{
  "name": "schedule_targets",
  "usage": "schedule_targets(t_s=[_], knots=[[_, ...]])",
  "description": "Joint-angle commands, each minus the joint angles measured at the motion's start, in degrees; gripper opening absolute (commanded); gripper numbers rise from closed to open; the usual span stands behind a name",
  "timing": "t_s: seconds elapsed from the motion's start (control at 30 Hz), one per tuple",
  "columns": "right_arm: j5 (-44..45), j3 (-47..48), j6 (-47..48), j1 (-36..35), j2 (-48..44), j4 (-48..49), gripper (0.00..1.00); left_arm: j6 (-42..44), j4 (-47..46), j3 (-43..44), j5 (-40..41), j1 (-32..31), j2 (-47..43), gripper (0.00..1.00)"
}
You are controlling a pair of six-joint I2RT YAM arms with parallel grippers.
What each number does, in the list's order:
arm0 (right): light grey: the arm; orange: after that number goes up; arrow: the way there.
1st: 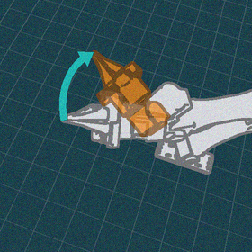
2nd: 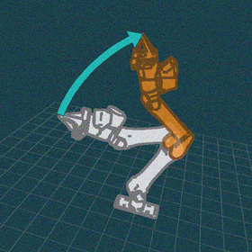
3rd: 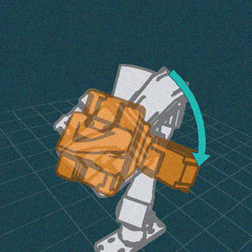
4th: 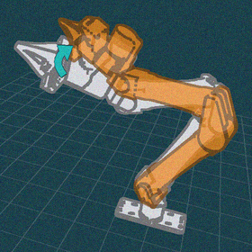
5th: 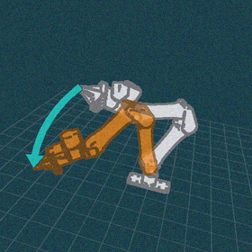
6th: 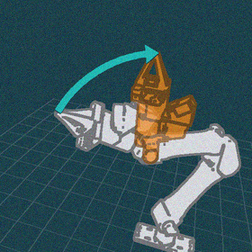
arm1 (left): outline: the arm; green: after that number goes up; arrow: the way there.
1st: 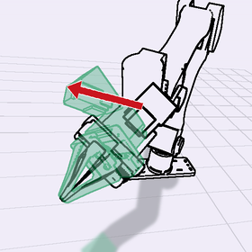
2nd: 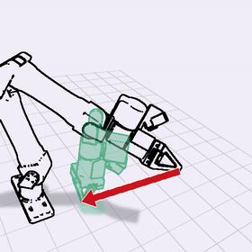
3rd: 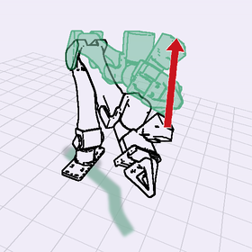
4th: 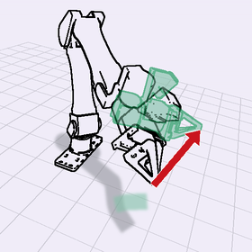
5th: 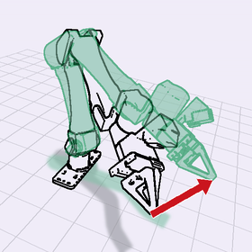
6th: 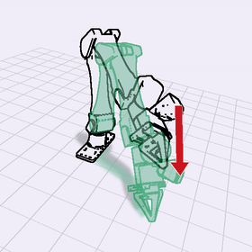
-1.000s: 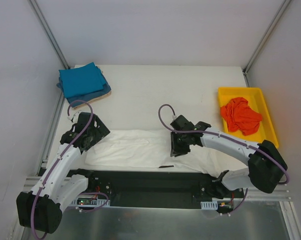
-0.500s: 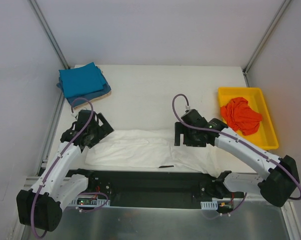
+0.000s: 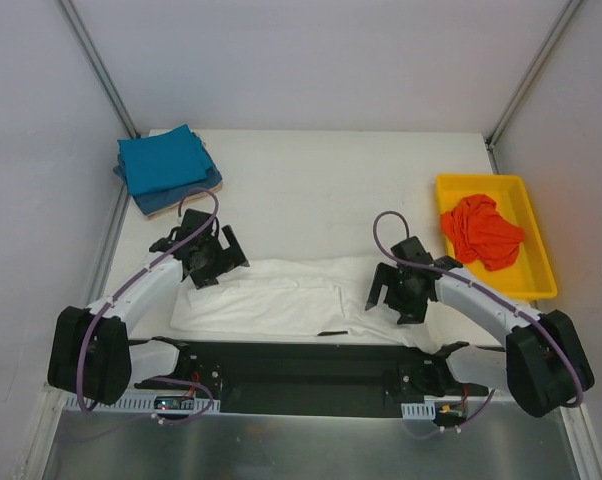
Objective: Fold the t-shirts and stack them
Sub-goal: Rotate the tshirt 90 degrees
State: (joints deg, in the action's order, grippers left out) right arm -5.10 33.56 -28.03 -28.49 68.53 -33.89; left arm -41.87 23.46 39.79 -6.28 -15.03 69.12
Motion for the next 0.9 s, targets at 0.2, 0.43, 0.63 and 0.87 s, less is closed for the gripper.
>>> schedule_targets(t_s=[0.2, 0.43, 0.63, 0.87], knots=[[-2.46, 7.29, 6.40, 6.86, 17.14, 7.53, 0.97, 2.05, -0.35, -2.96, 5.84, 1.40, 1.63, 0.99], [-6.05, 22.67, 10.45, 11.70, 30.42, 3.93, 0.97, 0.39, -0.35, -3.14, 6.02, 1.40, 1.89, 0.99], [-6.76, 40.22, 14.32, 14.07, 42.37, -2.58, 0.97, 0.56, -0.52, -2.26, 1.01, 1.40, 2.42, 0.99], [-10.45, 60.28, 15.55, 15.75, 55.90, -9.51, 0.97, -1.64, -1.66, -4.71, 0.05, 1.40, -1.97, 0.99]])
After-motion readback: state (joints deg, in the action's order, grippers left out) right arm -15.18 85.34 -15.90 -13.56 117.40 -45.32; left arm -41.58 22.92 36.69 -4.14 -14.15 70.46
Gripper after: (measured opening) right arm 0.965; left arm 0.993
